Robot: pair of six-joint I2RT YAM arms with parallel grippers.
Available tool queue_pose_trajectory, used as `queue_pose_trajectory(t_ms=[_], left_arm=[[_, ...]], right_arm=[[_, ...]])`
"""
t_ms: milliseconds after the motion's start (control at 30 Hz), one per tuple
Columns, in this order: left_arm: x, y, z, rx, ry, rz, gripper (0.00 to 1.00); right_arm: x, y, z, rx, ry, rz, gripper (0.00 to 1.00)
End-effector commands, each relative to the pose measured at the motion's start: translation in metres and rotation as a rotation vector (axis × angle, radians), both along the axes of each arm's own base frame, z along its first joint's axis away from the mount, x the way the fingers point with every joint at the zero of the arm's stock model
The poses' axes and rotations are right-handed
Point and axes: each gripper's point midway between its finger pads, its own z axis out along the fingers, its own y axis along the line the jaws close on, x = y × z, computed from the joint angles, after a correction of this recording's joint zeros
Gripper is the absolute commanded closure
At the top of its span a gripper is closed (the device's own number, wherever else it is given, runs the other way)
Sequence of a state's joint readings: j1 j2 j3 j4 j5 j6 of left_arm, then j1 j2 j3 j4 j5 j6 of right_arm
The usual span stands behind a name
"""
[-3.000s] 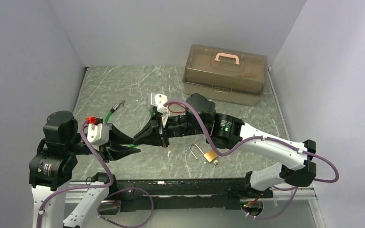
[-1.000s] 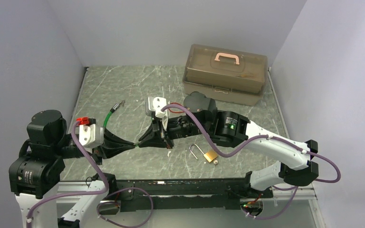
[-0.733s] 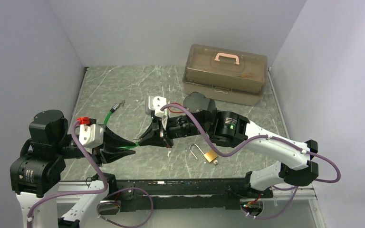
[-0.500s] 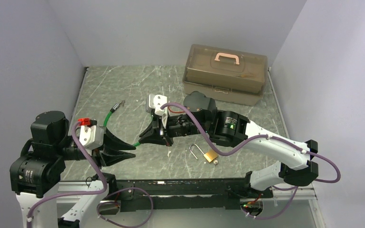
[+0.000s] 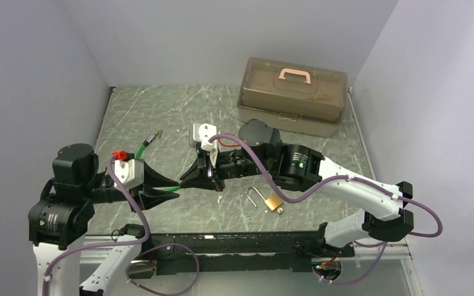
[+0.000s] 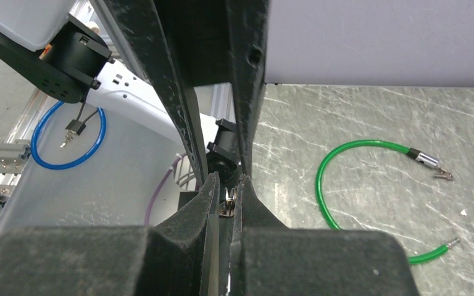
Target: Unlock with the key
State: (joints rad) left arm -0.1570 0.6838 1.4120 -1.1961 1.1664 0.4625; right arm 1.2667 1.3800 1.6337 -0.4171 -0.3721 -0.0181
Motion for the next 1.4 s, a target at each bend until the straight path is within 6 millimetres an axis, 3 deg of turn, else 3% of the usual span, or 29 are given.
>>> queue_pose_trajectory(t_ms=[0,267,667,1033,1367], left_arm=[[-0.006,-0.012,0.010,-0.083,0.017,-0.137,0.60],[-0.017,-0.015,0.015,-0.132,0.015,-0.216,0.52],[-0.036,-0.013,0.037,-0.140,-0.015,-0.220,0.66],[-0.032,-0.009,0.033,-0.097,-0.011,-0.172,0.83],[-0.036,-0.008,0.034,-0.077,-0.012,-0.171,0.89]], right_arm=[[-0.010,-0.002,0.043,0.135,0.003,0.030,1.00],[-0.011,0.006,0.045,0.170,0.016,0.046,1.00],[-0.003,0.008,0.036,0.139,0.001,0.005,1.00],[-0.003,0.001,0.032,0.105,-0.008,-0.009,1.00],[-0.005,-0.001,0.026,0.066,-0.023,0.002,1.00]])
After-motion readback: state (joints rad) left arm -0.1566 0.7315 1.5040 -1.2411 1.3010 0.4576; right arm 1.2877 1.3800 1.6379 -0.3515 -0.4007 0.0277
